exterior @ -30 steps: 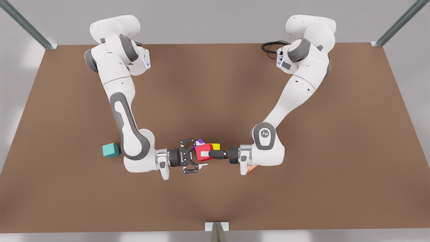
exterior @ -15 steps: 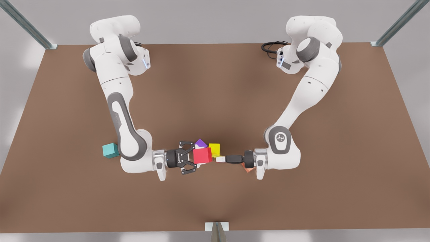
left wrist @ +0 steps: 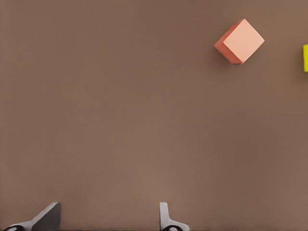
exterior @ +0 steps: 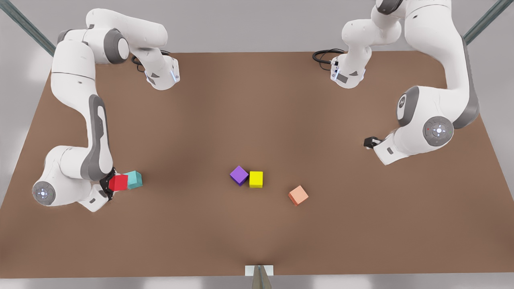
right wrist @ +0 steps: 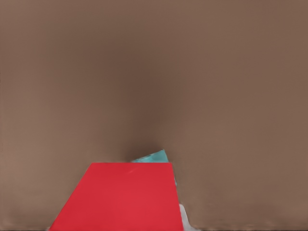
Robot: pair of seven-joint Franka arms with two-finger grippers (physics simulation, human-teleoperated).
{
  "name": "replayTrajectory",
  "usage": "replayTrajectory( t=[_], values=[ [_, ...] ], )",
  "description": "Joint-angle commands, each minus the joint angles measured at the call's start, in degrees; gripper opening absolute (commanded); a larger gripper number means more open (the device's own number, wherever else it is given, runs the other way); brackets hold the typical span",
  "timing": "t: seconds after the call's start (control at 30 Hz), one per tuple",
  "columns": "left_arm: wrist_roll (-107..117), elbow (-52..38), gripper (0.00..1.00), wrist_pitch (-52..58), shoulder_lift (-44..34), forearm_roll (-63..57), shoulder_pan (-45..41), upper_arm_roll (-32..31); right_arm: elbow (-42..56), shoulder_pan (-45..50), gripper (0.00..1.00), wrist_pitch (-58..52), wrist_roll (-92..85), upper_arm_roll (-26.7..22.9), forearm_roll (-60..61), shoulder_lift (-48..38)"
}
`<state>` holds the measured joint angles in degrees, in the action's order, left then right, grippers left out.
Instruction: Pick up red wooden cube and pass to hand red wooden cube and place in blue wooden cube
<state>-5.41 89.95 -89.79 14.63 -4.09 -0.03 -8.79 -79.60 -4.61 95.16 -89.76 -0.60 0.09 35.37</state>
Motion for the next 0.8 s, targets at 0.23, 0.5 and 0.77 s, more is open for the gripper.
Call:
replayTrajectory(
  t=[0.23,0.5,0.77],
  values=[
    [2.2,0.3,1.0,-0.6,1.3,3.0,-1.0,-0.1,-18.6,0.2,0.61,24.9,16.5,-0.1,-7.0,-7.5],
    [1.8,0.3,1.0,-0.3,2.2,2.9,-0.8,-0.1,-24.1,0.6,0.61,28.2,16.7,0.3,-6.0,-8.4],
    [0.6,0.3,1.0,0.0,2.2,3.0,-0.8,-0.1,-25.3,0.8,0.61,29.3,16.7,0.5,-5.5,-8.0]
  ],
)
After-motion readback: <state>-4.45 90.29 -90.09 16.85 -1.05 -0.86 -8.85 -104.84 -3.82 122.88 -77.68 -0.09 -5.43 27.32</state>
